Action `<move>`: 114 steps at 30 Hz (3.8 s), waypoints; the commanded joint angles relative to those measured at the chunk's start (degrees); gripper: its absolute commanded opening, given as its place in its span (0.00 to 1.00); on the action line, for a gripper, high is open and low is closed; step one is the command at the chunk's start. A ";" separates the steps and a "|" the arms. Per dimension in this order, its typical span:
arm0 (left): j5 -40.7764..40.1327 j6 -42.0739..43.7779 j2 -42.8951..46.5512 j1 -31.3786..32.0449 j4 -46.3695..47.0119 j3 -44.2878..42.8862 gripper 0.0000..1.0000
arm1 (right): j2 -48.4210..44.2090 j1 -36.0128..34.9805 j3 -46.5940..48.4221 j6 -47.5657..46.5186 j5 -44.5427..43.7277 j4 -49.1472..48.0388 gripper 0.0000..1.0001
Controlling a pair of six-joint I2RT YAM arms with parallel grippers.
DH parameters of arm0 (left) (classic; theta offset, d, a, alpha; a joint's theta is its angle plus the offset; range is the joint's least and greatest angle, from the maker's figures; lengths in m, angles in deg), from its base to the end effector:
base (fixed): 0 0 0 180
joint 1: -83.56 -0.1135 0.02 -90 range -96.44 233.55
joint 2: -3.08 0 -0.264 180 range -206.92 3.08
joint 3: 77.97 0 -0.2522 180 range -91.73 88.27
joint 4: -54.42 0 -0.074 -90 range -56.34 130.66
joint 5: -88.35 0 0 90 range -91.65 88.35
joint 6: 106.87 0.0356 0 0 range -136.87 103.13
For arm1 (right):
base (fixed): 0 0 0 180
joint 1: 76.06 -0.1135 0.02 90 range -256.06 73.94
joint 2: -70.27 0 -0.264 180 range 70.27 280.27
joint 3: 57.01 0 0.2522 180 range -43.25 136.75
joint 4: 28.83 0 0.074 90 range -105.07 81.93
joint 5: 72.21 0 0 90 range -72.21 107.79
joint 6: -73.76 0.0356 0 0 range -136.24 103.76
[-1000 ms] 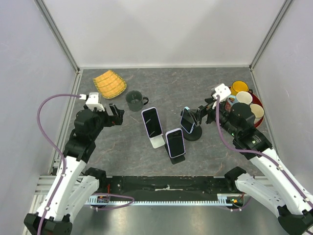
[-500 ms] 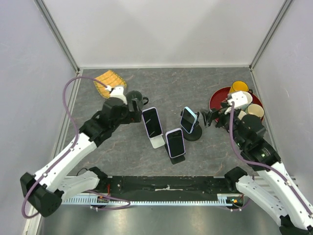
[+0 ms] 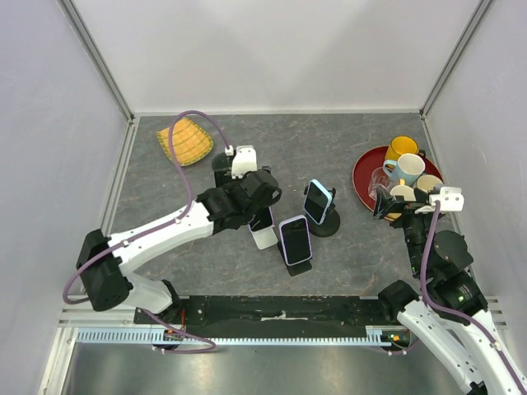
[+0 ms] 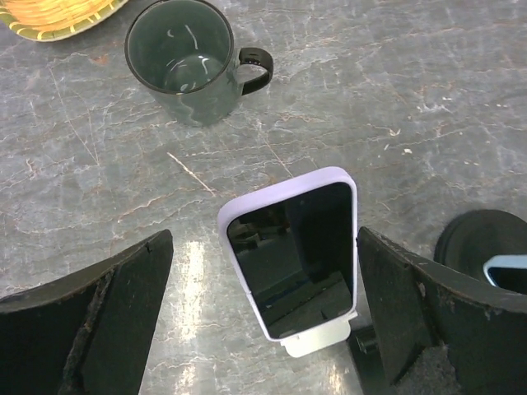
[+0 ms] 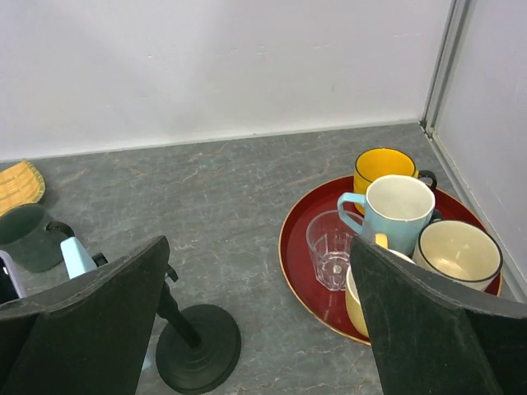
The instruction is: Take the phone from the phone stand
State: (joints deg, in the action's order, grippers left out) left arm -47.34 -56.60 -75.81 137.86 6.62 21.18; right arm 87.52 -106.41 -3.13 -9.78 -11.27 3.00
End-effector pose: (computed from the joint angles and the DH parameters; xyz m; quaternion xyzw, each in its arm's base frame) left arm 0.1899 -0.2207 0.3103 -0.0365 0.8656 -0.0081 0.4994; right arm 0.0735 0.0230 0.3511 0.0451 0.6793 0.0638 0.7297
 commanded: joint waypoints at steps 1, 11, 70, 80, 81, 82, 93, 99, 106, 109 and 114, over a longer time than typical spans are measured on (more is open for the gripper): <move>-9.49 -6.06 -4.85 2.12 0.12 -3.66 0.99 | -0.91 -1.03 -1.27 0.05 -3.28 -2.24 0.98; -13.46 -10.63 -10.57 3.62 0.12 -4.37 0.98 | -1.61 -2.87 -1.97 -0.48 -3.37 -2.42 0.98; -8.63 -3.62 -1.36 2.92 7.67 -4.45 0.02 | -0.47 -3.49 -2.59 -0.31 -1.88 -2.60 0.98; 8.66 5.97 6.63 -11.92 -0.31 -5.95 0.02 | 0.06 -3.58 -2.50 -0.13 -1.61 -2.51 0.98; 9.91 6.50 7.26 -15.77 -1.28 -5.77 0.02 | 0.06 -3.58 -2.50 -0.13 -1.62 -2.60 0.98; 11.31 8.07 7.78 -17.81 -3.03 -5.34 0.02 | 0.15 -3.66 -2.50 -0.22 -1.62 -2.68 0.98; 30.13 19.59 3.41 -47.25 -10.52 -2.43 0.02 | 0.32 -4.28 -2.50 -0.13 -1.26 -2.68 0.98; 31.54 22.67 -8.46 -51.14 -11.92 -4.01 0.02 | 0.41 -4.54 -2.50 0.04 -1.09 -2.68 0.98; 33.12 24.26 -18.39 -54.04 -11.58 -5.60 0.03 | -0.20 -4.63 -2.59 0.05 -1.26 -2.68 0.98; 32.68 24.08 -20.51 -57.20 -10.26 -4.72 0.03 | -0.64 -4.72 -2.68 0.05 -1.44 -2.60 0.98; 31.46 23.55 -23.76 -59.31 -9.55 -5.07 0.08 | -0.91 -4.81 -2.68 0.13 -1.26 -2.51 0.98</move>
State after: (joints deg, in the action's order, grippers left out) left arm -14.05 -35.35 -97.58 80.24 -4.11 18.12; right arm 87.33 -110.83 -5.40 -9.98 -12.50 2.38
